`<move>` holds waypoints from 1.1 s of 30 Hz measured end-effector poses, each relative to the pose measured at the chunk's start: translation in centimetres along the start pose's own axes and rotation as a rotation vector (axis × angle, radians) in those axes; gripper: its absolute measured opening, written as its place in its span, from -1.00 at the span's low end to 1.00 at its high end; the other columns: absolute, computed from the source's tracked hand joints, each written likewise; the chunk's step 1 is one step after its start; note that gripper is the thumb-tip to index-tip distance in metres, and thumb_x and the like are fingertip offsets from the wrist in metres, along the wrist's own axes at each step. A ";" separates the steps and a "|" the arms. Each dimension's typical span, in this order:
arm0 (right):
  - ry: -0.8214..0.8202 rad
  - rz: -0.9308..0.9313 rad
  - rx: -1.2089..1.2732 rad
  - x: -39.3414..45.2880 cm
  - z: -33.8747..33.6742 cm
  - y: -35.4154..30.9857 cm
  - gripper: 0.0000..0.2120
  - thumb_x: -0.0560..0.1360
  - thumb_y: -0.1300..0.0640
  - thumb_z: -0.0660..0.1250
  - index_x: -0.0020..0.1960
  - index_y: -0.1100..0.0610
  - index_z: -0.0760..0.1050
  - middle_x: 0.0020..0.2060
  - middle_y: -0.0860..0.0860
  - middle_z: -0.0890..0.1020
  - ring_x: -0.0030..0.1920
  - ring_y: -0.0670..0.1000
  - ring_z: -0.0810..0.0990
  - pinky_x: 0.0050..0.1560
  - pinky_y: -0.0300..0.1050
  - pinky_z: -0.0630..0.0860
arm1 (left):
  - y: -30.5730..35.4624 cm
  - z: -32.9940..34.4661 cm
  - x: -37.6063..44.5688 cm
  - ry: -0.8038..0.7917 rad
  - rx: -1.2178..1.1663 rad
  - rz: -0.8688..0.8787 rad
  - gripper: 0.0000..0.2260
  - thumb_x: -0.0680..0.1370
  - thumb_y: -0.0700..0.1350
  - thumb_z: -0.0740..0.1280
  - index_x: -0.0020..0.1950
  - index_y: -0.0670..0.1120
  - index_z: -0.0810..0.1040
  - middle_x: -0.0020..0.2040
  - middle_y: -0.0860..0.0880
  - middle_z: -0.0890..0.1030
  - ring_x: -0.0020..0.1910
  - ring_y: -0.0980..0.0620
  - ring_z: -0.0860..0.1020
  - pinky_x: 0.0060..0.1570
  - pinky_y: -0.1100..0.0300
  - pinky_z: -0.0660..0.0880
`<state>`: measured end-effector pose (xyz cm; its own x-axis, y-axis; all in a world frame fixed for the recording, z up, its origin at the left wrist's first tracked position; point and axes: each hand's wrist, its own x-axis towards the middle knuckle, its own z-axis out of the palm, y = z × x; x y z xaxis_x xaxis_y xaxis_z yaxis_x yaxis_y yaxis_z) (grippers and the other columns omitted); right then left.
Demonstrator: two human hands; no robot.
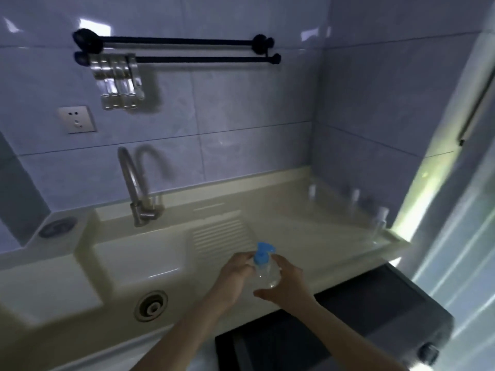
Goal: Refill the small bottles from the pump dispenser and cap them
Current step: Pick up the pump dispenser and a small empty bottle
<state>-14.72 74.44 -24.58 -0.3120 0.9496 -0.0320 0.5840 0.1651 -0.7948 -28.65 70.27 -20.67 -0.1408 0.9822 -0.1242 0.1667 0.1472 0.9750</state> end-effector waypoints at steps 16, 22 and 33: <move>-0.029 0.051 -0.240 9.5 -8.8 7.7 -0.16 0.21 -0.10 0.60 0.40 0.03 0.33 0.19 -0.12 0.53 0.12 -0.09 0.49 0.13 -0.28 0.42 | -1.6 9.5 13.0 -0.103 -0.060 0.034 -0.74 0.47 -0.19 0.19 -0.04 0.20 0.47 0.15 0.04 0.49 0.18 0.08 0.42 0.22 0.18 0.30; -0.137 -0.007 -0.233 14.6 -8.5 9.5 -0.15 0.19 -0.09 0.61 0.40 0.00 0.35 0.13 -0.12 0.56 -0.01 -0.15 0.50 -0.01 -0.38 0.39 | -2.3 9.0 17.1 -0.039 -0.100 -0.038 -0.71 0.30 -0.13 0.17 -0.13 0.21 0.53 0.00 0.10 0.52 0.04 0.11 0.48 0.10 0.20 0.35; -0.367 -0.218 -0.124 19.7 -9.8 12.0 -0.31 0.17 0.03 0.64 0.25 0.02 0.47 0.00 -0.25 0.52 -0.04 -0.24 0.51 -0.10 -0.56 0.32 | -2.4 11.1 19.9 0.229 -0.203 -0.214 -0.76 0.38 -0.35 0.27 -0.34 -0.05 0.61 -0.47 0.08 0.60 -0.48 0.25 0.54 -0.33 0.35 0.42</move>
<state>-6.55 97.77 -28.77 -0.6702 0.7352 -0.1019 0.5531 0.4032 -0.7291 -21.00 90.76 -27.49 -0.3704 0.8766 -0.3074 -0.0837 0.2981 0.9509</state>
